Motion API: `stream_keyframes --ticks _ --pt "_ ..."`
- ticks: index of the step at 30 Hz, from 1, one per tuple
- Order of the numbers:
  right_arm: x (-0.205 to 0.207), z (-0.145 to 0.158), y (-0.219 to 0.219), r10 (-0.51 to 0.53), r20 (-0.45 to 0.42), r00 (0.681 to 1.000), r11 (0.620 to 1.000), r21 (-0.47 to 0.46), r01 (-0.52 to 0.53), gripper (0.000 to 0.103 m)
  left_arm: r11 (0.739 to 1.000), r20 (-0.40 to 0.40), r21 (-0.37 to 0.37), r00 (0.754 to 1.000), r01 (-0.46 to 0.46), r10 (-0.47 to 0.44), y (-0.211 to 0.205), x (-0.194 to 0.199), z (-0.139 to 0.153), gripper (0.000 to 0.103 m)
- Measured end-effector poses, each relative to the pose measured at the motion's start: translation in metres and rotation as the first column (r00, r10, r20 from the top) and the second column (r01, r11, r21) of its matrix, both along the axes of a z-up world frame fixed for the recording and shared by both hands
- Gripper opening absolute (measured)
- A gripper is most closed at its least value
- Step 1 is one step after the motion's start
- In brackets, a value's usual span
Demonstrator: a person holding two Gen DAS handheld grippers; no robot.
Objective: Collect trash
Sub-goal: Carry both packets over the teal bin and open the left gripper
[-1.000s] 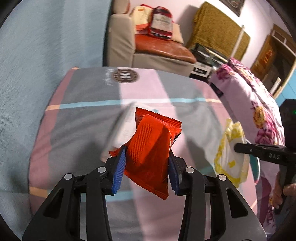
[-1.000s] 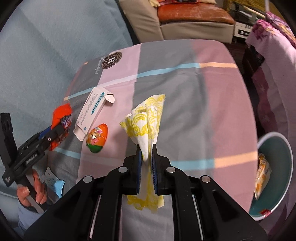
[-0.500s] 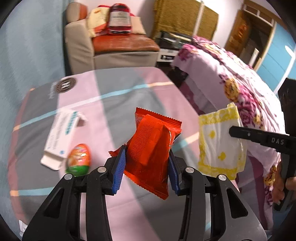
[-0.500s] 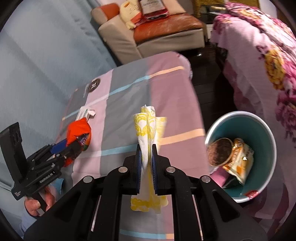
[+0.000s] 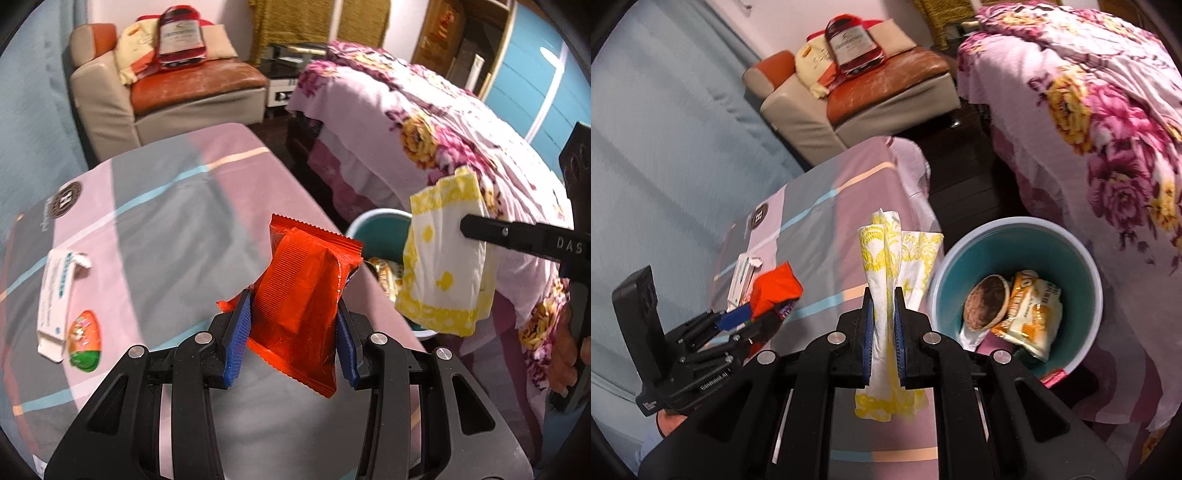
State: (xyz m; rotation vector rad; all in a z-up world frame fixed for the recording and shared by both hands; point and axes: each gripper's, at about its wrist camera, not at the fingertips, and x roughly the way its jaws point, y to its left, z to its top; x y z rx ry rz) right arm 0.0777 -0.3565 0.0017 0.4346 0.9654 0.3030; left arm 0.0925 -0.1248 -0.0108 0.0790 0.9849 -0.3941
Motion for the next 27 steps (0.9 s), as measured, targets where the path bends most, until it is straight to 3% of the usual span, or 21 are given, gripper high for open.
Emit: stream_keyframes --ticks 16,27 --pt "0.0 -0.022 -0.08 -0.128 -0.049 0.99 0.991 -0.047 0.126 0.01 0.984 -0.051 0.023 0.983 0.175 -0.174 -0.113 0.024 -0.029 0.042" --pt "0.015 -0.047 -0.1 -0.158 -0.102 0.982 0.986 -0.064 0.152 0.01 0.976 -0.095 0.03 0.972 0.218 -0.214 -0.143 0.039 -0.052 0.042"
